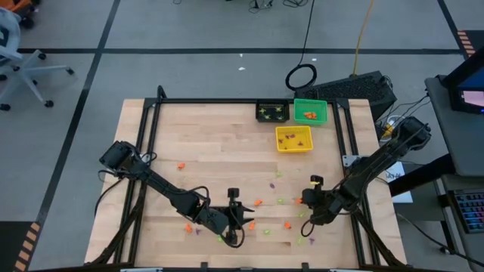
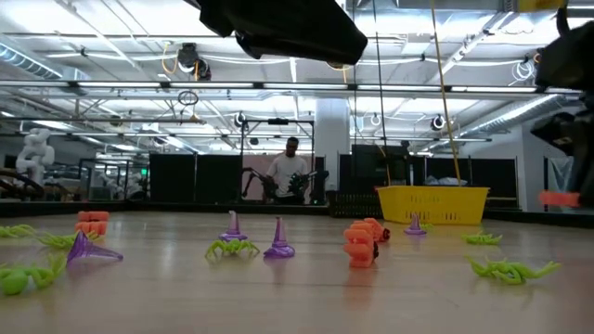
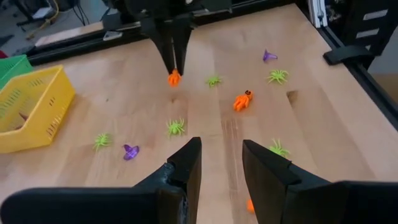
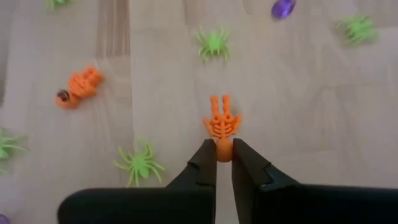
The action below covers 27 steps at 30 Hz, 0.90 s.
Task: Sort Halloween decoration
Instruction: Put the orange skeleton toy into the green basket
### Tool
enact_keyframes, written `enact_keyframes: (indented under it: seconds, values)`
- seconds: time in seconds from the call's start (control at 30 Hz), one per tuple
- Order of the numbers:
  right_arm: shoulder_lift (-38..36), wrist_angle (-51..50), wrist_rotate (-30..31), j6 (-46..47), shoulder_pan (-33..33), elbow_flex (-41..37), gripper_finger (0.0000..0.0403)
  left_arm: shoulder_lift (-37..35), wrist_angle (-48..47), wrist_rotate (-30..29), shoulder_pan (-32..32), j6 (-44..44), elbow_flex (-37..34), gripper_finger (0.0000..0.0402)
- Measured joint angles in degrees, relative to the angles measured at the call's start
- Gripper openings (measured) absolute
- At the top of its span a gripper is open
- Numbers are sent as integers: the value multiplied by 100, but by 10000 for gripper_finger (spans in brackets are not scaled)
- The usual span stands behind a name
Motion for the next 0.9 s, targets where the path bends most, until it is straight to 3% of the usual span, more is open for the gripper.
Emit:
enact_keyframes:
  seconds: [0.3,0.6,0.9]
  values:
    - [-696,-136,605,-595,1,56,4,0,201,-9,116,74,4,114]
    - [-984,-1459,1351,-1407,0,1097,4,-13,197,-137,397,-54,59,114]
    - [-1165,-1763,2484,-2994,0,1665,4,-862,118,304,630,753,47,114]
